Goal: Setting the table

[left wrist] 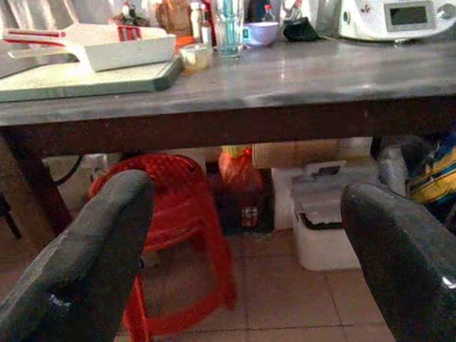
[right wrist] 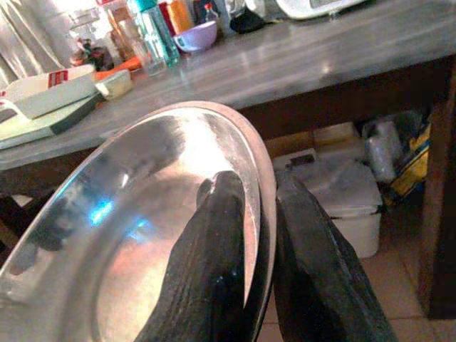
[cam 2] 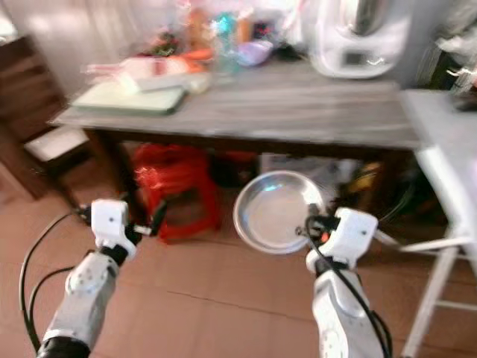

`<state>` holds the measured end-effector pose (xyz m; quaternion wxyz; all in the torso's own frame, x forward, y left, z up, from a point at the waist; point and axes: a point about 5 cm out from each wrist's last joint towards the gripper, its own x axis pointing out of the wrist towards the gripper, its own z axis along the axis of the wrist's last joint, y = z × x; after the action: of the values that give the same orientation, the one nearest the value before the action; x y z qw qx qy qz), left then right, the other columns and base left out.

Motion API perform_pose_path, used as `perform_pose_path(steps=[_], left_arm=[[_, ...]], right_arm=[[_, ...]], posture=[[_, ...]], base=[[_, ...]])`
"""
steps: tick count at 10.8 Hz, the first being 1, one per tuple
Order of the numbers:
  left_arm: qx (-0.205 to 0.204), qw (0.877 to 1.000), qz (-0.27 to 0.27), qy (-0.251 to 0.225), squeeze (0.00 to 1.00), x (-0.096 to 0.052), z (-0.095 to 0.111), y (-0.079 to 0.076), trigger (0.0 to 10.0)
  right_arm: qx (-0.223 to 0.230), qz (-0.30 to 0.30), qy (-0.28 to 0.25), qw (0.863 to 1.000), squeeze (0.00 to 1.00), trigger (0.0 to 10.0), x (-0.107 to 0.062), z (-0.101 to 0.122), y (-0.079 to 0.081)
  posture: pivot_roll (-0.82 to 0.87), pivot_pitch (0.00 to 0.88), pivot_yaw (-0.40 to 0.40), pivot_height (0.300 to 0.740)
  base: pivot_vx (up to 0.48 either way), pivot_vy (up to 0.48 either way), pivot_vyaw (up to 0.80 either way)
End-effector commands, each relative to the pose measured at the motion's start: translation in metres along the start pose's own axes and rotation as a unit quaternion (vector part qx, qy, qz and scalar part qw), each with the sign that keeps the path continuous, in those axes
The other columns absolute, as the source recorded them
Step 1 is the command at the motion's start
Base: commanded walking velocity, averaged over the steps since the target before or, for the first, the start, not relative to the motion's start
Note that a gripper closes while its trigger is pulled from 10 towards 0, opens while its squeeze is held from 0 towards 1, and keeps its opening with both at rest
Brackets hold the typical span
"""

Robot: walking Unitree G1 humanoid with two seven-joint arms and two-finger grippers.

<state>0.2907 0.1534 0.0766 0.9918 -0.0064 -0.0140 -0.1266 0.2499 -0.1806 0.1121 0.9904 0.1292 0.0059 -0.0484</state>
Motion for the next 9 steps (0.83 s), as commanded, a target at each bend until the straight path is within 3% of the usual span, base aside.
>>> perform_pose_path(steps=[1, 3, 5, 9], left_arm=[[-0.006, 0.999, -0.033, -0.012, 0.00, 0.003, 0.006, -0.011, 10.0], [-0.030, 0.997, -0.066, -0.038, 0.00, 0.004, 0.015, -0.016, 10.0], [-0.031, 0.996, -0.062, -0.056, 0.00, 0.002, 0.021, -0.015, 10.0], [-0.027, 0.998, -0.048, -0.029, 0.00, -0.025, 0.004, -0.007, 10.0]], right_arm=[[-0.007, -0.013, -0.016, 1.000, 0.00, 10.0, 0.000, 0.007, -0.005], [-0.022, -0.010, -0.030, 0.999, 0.00, 10.0, -0.001, 0.011, -0.003], [-0.039, -0.015, -0.041, 0.998, 0.00, 10.0, -0.003, 0.014, -0.005], [-0.071, -0.030, -0.043, 0.996, 0.00, 10.0, -0.017, 0.010, -0.013]], posture=[[-0.01, 0.000, 0.058, 0.740], [-0.01, 0.000, 0.058, 0.740], [-0.01, 0.000, 0.058, 0.740], [-0.01, 0.000, 0.057, 0.740]], base=[[0.000, 0.000, 0.00], [0.000, 0.000, 0.00], [0.283, 0.000, 0.00], [0.323, 0.000, 0.00]])
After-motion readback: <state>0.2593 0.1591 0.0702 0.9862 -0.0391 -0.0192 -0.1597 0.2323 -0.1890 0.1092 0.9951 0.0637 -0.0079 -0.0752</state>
